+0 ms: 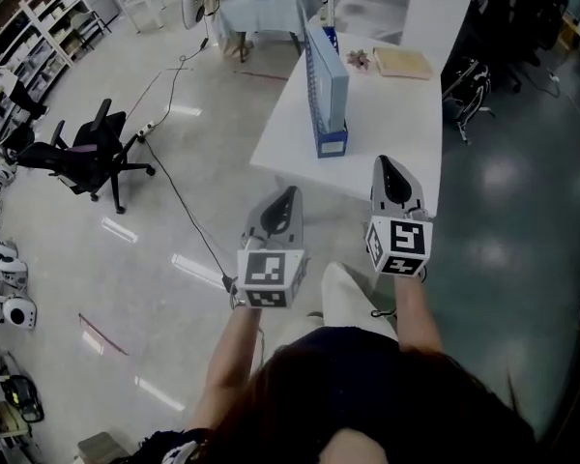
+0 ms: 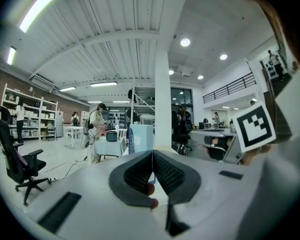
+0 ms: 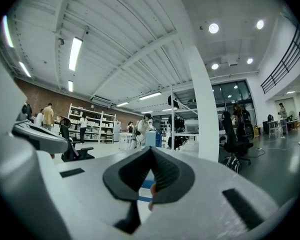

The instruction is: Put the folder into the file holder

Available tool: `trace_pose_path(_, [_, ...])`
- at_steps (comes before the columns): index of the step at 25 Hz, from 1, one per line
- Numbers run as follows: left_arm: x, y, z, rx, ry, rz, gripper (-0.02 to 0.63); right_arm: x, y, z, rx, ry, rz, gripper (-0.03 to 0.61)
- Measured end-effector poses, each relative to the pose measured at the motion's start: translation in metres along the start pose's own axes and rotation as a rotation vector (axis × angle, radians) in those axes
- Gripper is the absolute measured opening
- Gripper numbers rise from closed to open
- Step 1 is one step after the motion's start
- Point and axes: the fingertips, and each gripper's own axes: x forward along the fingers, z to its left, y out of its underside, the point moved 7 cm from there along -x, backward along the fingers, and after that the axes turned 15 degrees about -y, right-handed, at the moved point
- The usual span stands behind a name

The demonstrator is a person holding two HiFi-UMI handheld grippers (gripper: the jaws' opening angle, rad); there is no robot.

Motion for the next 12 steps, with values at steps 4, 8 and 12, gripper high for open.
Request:
trace_pose_path(4, [-0.016, -0.003, 0.0, 0.002, 0.004, -0.023, 0.006, -0.021, -0.005, 0.01, 0.001, -0.003, -0.009, 0.002])
trace_pose_path(8, [-0.031, -0.014, 0.001, 0.021, -0.003, -0.062, 0.006, -0.041, -0.009, 0.017, 0.008, -0.013, -0.038, 0.002])
trace_pose_path(12, [-0.046, -0.016, 0.003, 0.03, -0.002, -0.08, 0.006, -0.059, -0.017, 0.025, 0.008, -0.025, -0.062, 0.002])
